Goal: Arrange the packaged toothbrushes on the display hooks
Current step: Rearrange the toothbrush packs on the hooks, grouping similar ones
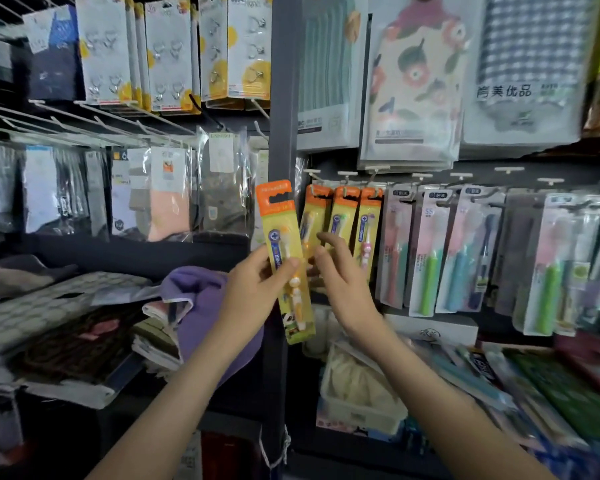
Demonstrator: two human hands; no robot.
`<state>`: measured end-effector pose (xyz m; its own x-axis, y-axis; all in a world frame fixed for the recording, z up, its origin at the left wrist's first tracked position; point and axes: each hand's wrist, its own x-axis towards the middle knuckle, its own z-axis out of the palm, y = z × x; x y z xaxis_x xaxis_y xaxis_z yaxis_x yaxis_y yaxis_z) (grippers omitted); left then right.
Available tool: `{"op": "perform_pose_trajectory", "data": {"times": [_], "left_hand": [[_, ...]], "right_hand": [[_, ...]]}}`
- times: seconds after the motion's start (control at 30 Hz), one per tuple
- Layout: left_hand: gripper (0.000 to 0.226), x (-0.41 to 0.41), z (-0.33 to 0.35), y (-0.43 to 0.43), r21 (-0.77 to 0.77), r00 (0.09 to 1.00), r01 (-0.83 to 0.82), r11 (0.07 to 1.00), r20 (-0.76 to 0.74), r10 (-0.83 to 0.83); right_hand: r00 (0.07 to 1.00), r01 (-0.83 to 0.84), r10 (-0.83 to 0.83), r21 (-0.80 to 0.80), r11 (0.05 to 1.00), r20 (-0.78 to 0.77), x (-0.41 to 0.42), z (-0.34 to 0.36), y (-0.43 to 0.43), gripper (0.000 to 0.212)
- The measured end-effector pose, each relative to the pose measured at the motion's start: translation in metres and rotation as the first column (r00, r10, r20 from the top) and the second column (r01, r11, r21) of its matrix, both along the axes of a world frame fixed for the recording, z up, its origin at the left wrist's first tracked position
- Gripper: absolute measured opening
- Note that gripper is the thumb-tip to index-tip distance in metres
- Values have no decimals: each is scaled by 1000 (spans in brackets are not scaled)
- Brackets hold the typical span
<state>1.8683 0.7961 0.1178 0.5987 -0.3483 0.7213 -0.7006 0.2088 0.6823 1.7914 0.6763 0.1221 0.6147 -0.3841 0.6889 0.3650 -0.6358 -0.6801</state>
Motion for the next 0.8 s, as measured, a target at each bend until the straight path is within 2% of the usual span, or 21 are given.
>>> {"op": "perform_pose_trajectory", "data": {"times": [0.07, 0.17, 0.27, 0.3, 0.37, 0.43, 0.5, 0.57, 0.63, 0.8], "left_hand": [[26, -10, 5, -14, 37, 992, -108, 994, 71, 105], [30, -23, 9, -38, 99, 957, -246, 964, 181, 226], [46, -30, 11, -51, 126, 874, -373, 919, 380, 303], [49, -28, 12, -53, 88, 801, -450, 888, 479, 359], [41, -19, 12, -55, -66, 590, -592, 803, 644, 487], [31, -7, 12, -57, -180, 388, -675, 715, 738, 552], [31, 7, 11, -59, -205, 275, -733, 648, 783, 558], [30, 19, 10, -60, -196, 215, -764, 615, 821, 529], [27, 24, 10, -60, -191, 195, -774, 604, 835, 514], [21, 23, 11, -61, -218, 173, -774, 594, 830, 531]], "right_hand": [[991, -126, 128, 57, 990, -26, -12, -10, 1, 40], [985, -158, 165, 121, 980, -52, -19, -16, -5, 51], [993, -105, 116, 219, 970, -38, -27, -12, -23, 30], [998, -37, 47, 211, 977, -42, -32, -11, -32, 25], [985, 163, -153, 146, 976, -82, -40, -12, -53, 27], [945, 309, -298, 70, 948, -138, -45, -13, -72, 29], [916, 371, -364, 9, 929, -167, -44, -11, -88, 31], [889, 415, -427, -103, 904, -167, -37, -7, -100, 34], [875, 436, -461, -173, 883, -147, -25, -1, -109, 40], [892, 424, -441, -151, 893, -97, 6, 10, -109, 36]]}}
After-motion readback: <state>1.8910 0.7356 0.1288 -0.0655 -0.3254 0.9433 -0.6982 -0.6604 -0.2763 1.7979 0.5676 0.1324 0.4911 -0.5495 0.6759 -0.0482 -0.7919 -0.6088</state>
